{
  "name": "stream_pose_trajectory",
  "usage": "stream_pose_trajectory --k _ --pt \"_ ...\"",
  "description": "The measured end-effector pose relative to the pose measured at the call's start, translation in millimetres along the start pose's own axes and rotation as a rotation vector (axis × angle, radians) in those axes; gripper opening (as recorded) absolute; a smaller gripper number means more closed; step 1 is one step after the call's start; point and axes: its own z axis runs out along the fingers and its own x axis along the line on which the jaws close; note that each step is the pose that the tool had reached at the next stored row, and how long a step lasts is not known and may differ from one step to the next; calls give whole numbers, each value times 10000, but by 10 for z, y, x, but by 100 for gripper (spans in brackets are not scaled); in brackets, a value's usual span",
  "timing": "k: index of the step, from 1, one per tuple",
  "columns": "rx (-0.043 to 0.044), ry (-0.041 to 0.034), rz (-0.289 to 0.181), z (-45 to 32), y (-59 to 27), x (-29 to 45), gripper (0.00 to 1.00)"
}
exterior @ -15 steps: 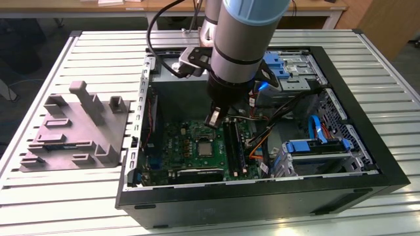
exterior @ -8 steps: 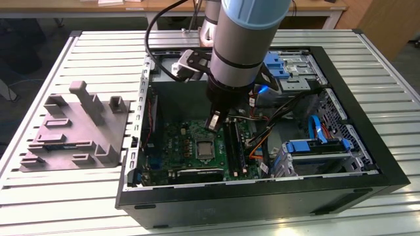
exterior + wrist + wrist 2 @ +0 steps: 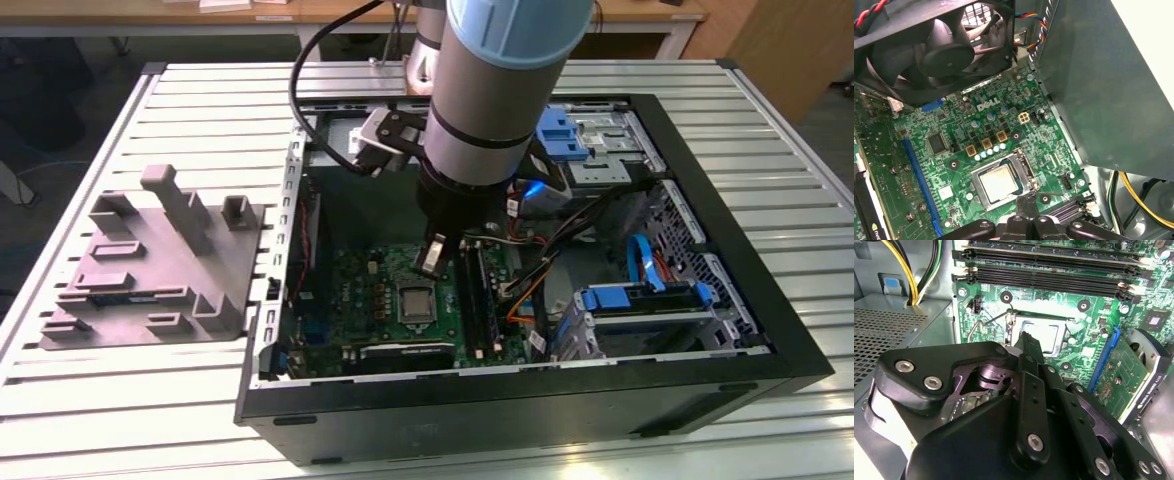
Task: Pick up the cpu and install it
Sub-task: 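Install the first cpu locking lever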
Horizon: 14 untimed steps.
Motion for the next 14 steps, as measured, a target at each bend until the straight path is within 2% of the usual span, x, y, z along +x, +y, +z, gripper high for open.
stream_pose_trajectory --k 11,14 --pt "0 1 -7 0 -1 -1 11" --pt "-7 -15 -9 -1 -18 -30 11"
